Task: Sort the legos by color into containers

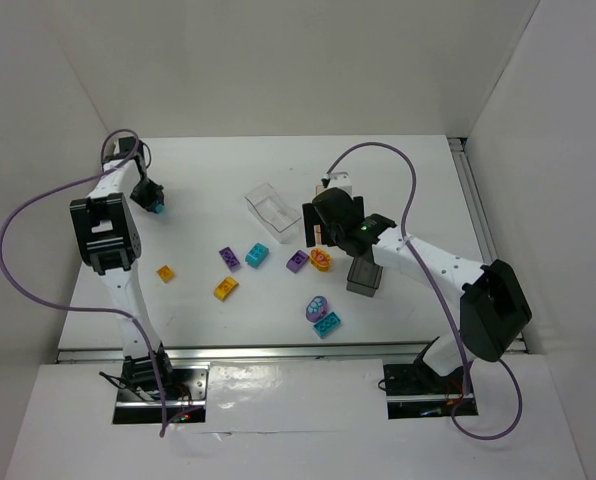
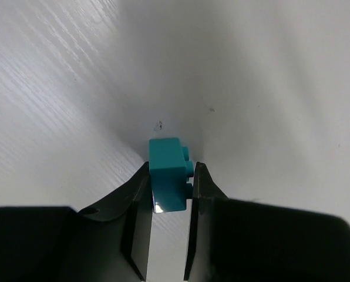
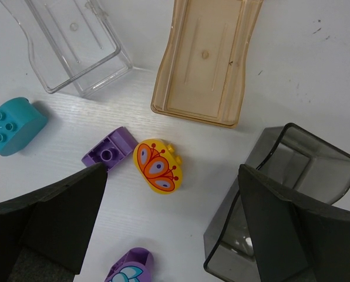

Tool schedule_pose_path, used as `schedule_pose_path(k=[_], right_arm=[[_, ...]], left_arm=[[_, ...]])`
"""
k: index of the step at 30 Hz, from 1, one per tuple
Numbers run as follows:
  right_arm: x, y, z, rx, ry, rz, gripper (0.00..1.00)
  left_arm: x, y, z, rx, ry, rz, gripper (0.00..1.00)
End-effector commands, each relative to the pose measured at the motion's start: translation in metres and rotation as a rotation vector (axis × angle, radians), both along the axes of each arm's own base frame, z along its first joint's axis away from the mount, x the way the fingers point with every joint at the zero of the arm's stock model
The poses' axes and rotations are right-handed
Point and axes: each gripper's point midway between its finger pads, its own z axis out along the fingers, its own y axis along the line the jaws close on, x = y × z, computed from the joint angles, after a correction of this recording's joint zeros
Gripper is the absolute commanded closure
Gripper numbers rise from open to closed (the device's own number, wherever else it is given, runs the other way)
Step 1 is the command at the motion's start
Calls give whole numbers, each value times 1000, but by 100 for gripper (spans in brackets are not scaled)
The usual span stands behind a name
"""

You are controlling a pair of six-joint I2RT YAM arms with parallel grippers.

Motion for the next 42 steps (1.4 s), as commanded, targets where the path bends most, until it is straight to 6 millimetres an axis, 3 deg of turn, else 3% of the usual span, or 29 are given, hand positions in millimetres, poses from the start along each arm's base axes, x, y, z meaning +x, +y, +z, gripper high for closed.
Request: schedule_pose_path(k=[1, 3, 6, 7, 9, 10, 12, 13, 19, 23, 26, 30, 31, 32, 37, 40, 42], right_arm=[[3, 0, 16, 23, -31, -18, 0], [2, -4, 18, 27, -40, -34, 0], [-1, -10, 19, 29, -49, -58, 0], [-4, -13, 20, 40, -51, -64, 0], [-8, -17, 21, 46, -56, -78, 0], [-9, -19, 20, 46, -56, -78, 0], [-14, -22, 23, 70, -60, -92, 0], [-14, -22, 26, 76, -67, -92, 0], [-41, -35, 19, 55, -32, -89, 0], [-58, -45, 13, 73, -15, -105, 0], [-71, -47, 13, 82, -6, -97, 0], [-90, -39, -1, 105, 61, -43, 0], [-96, -33, -5, 110, 77, -22, 0], [-101, -31, -9, 108, 89, -4, 0], [-130, -9, -31, 130, 146, 76, 0], [-152, 5, -46, 135, 190, 167, 0], [-163, 13, -53, 151, 212, 214, 0]], left_arm=[[-2, -11, 40, -27, -77, -73, 95], [-8, -43, 68, -15, -117, -223, 97], [-26, -81, 94, 26, -140, -358, 98], [-40, -114, 107, 34, -168, -438, 98], [-47, -145, 117, 44, -205, -516, 98], [-53, -176, 120, 35, -216, -595, 98], [-58, -205, 124, 22, -231, -663, 98], [-58, -229, 133, 33, -252, -722, 98], [-53, -291, 114, -21, -222, -809, 98], [-41, -334, 114, 2, -240, -867, 97], [-29, -351, 102, 24, -228, -873, 87], [-22, -356, 85, 39, -174, -866, 68], [-22, -361, 84, 38, -174, -875, 62], [-22, -361, 84, 38, -174, -875, 49], [-23, -363, 86, 47, -175, -879, 28], [-23, -361, 102, 57, -208, -872, 17], [-24, -358, 118, 65, -232, -865, 17]])
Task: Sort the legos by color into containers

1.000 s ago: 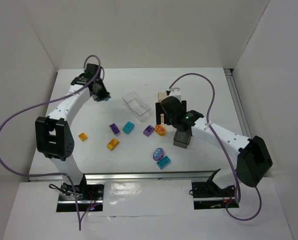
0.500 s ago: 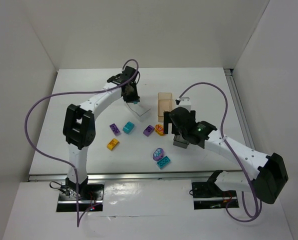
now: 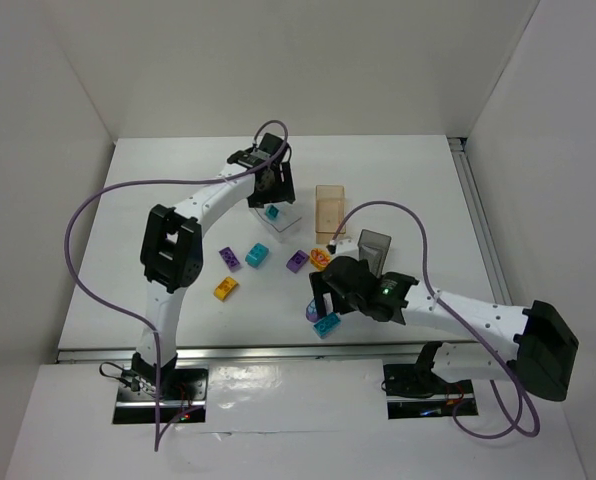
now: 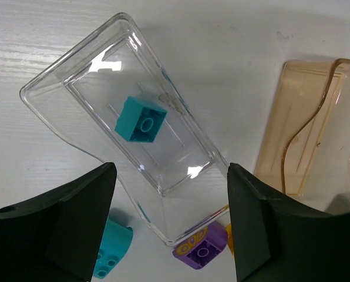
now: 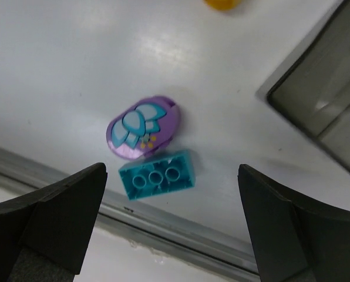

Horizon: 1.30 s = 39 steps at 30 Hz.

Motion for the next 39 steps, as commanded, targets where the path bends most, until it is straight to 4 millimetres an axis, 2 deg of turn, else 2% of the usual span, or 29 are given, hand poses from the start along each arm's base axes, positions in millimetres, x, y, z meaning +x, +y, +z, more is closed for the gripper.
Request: schedule_pose_path(k=[1, 3, 4, 5, 9, 11, 13, 17, 23, 25, 26, 27, 28, 29, 30, 31, 33, 34, 35, 36, 37, 38, 39], right_arm=[[-21, 18, -8, 78, 45, 76, 0], [-26, 22, -15, 68, 58, 108, 0], [-28, 19, -22, 49, 70, 107, 0], [-32, 22, -24, 60, 90, 123, 0], [-39, 27, -45, 9, 133, 194, 0], [-39, 30, -51, -7, 128, 221, 0], [-38, 28, -60, -47, 132, 232, 0], [-36, 31, -66, -78, 136, 243, 3], [-37, 29, -70, -110, 142, 231, 26], [-30, 33, -53, -82, 107, 207, 33], [-32, 36, -47, -68, 104, 209, 42], [-31, 33, -41, -76, 98, 193, 43], [-24, 38, -23, -47, 63, 173, 43], [-21, 39, -15, -42, 49, 167, 43], [-20, 35, -7, -55, 41, 157, 43], [-12, 41, 10, -27, 3, 134, 43], [-2, 49, 30, 5, -52, 132, 43], [2, 56, 37, 17, -70, 143, 43], [21, 60, 48, 19, -100, 116, 43], [35, 62, 52, -1, -131, 111, 43], [46, 63, 54, -16, -138, 105, 43], [65, 74, 59, -24, -160, 92, 43], [86, 74, 64, -31, -188, 77, 43]], left_arm=[[-2, -1, 51, -20, -84, 2, 17], [-6, 4, 66, -19, -112, 1, 17], [-11, 6, 83, -33, -139, 2, 17], [-17, 4, 89, -39, -149, -7, 17], [-32, 17, 117, -34, -199, -8, 17], [-40, 24, 117, -17, -199, -10, 17], [-48, 30, 125, -15, -210, -4, 17], [-56, 35, 122, -8, -198, -4, 17], [-58, 39, 123, 10, -195, 6, 17], [-59, 43, 121, 25, -191, 14, 17], [-58, 44, 122, 33, -195, 20, 17], [-58, 44, 122, 33, -195, 20, 17], [-59, 54, 115, 63, -179, 30, 17], [-59, 62, 115, 95, -189, 54, 17], [-58, 76, 109, 132, -175, 74, 17], [-58, 99, 98, 165, -140, 120, 17], [-63, 122, 90, 177, -107, 171, 17], [-68, 143, 79, 194, -73, 211, 17], [-73, 149, 76, 187, -60, 218, 17], [-79, 155, 82, 169, -68, 237, 17], [-85, 161, 73, 174, -57, 247, 17], [-90, 169, 71, 178, -48, 262, 14], [-93, 176, 74, 184, -66, 280, 12]])
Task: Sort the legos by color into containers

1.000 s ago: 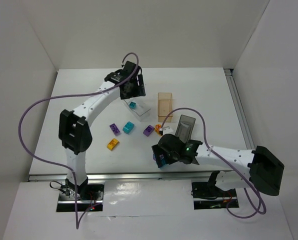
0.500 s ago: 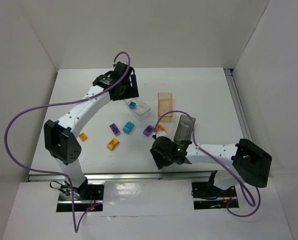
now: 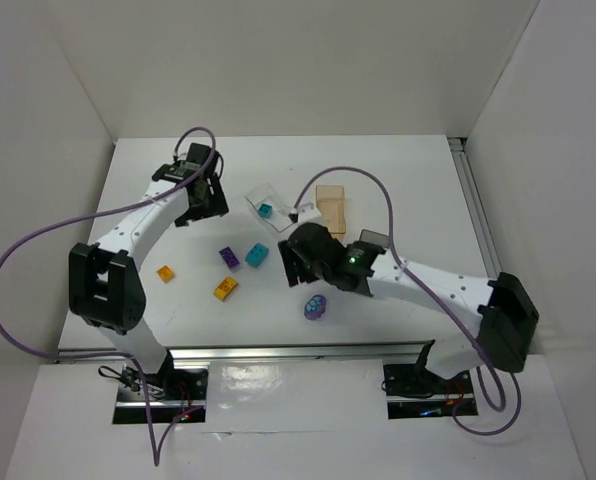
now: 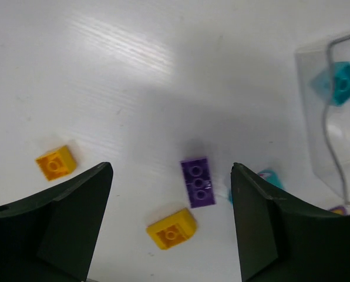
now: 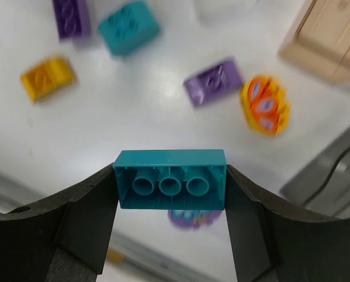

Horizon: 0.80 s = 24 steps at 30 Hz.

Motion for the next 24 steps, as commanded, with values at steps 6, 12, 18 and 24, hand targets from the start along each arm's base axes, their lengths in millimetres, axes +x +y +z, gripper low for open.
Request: schedule_pose_path(k=[6, 12, 18, 24], right_arm=[[149, 24, 32, 3, -160, -92, 43], [206, 49, 11, -23, -155, -75, 38], [231, 66, -14, -16, -120, -62, 25], [233, 68, -4, 1, -129, -69, 5]], left_arm=[[-44, 50, 5, 3, 6, 78, 10], [-60, 57, 9, -17, 2, 50, 10], [-62, 47, 22, -21, -36, -31, 8], [-66, 28, 26, -33, -46, -129, 3]])
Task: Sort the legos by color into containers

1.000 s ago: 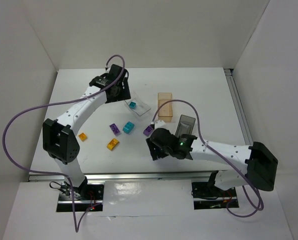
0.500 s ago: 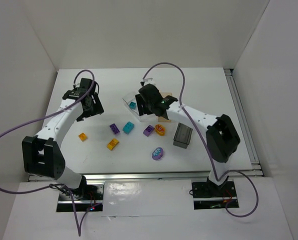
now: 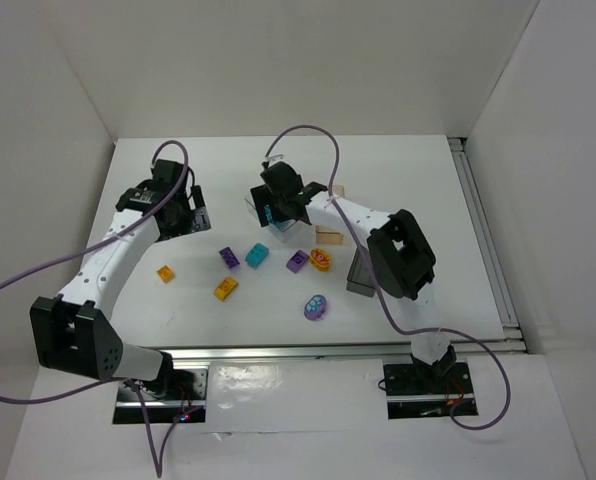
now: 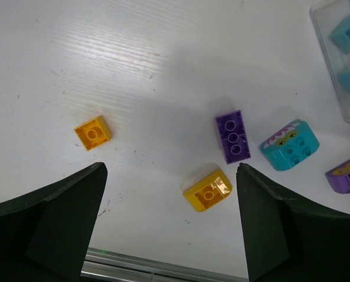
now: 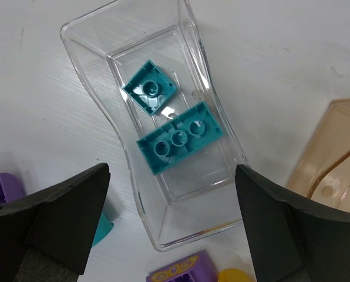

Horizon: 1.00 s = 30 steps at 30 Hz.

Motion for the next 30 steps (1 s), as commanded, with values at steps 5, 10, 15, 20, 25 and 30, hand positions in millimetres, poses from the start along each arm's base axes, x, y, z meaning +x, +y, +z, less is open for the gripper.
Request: schedule_pose_path(k=[5, 10, 15, 20, 25, 30], right_arm=[[4, -30, 93, 85, -148, -88, 4], [-26, -92, 125, 116, -213, -247, 4], [-73, -152, 145, 197, -244, -345, 4], [-103, -187, 148, 165, -226, -376, 4], [-112, -200, 141, 119, -201, -400, 4], [-113, -201, 144, 119, -210, -394, 4]], left_arm=[[1, -52, -10, -24, 17, -181, 6], [2, -114, -32, -26, 65, -338, 7], [12, -151, -79, 65, 145, -408, 7], [27, -158, -103, 128, 176, -391, 11], [32, -165, -115, 124, 190, -426, 21], [35, -171, -121, 67, 204, -444, 36]])
